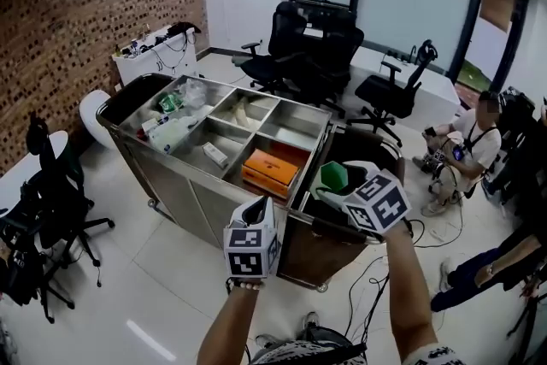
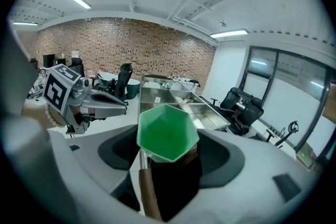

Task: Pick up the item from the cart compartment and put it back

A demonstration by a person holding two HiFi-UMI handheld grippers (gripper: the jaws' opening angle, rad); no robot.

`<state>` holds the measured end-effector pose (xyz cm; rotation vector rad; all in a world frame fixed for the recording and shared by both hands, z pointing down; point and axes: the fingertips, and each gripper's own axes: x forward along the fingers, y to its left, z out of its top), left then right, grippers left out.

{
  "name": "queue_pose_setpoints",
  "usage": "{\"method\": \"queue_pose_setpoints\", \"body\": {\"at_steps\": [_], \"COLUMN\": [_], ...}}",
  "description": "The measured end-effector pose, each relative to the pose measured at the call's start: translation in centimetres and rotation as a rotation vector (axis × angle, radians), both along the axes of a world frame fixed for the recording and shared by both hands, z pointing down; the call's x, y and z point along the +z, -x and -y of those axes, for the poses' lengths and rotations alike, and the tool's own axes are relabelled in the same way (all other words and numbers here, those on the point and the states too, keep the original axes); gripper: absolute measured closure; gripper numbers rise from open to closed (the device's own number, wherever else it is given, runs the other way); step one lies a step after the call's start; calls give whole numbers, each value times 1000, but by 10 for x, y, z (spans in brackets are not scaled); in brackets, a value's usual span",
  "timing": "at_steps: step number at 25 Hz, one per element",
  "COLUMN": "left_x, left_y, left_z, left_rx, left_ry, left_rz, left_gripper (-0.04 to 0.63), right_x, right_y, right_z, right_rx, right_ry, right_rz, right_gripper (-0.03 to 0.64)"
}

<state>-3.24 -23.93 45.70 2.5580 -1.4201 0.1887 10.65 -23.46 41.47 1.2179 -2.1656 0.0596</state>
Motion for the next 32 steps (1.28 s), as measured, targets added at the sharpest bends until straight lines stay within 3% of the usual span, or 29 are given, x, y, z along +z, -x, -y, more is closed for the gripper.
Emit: {"method": "queue_pose_setpoints", "body": {"at_steps": [11,32], "left_x": [16,21], "left_y": [-5,-20], "left_z": [-28,-49], "left_rx": [-63,-93], "left_ry": [19,22], "left_rz": [-33,-18], "left_gripper": [593,593], "right_x": [36,54], "right_y": [-15,-25], "right_z": [-54,-71], "right_rx": [-12,-50], "right_ry": [21,44], "right_rz": [103,123], "right_gripper": [270,270]}}
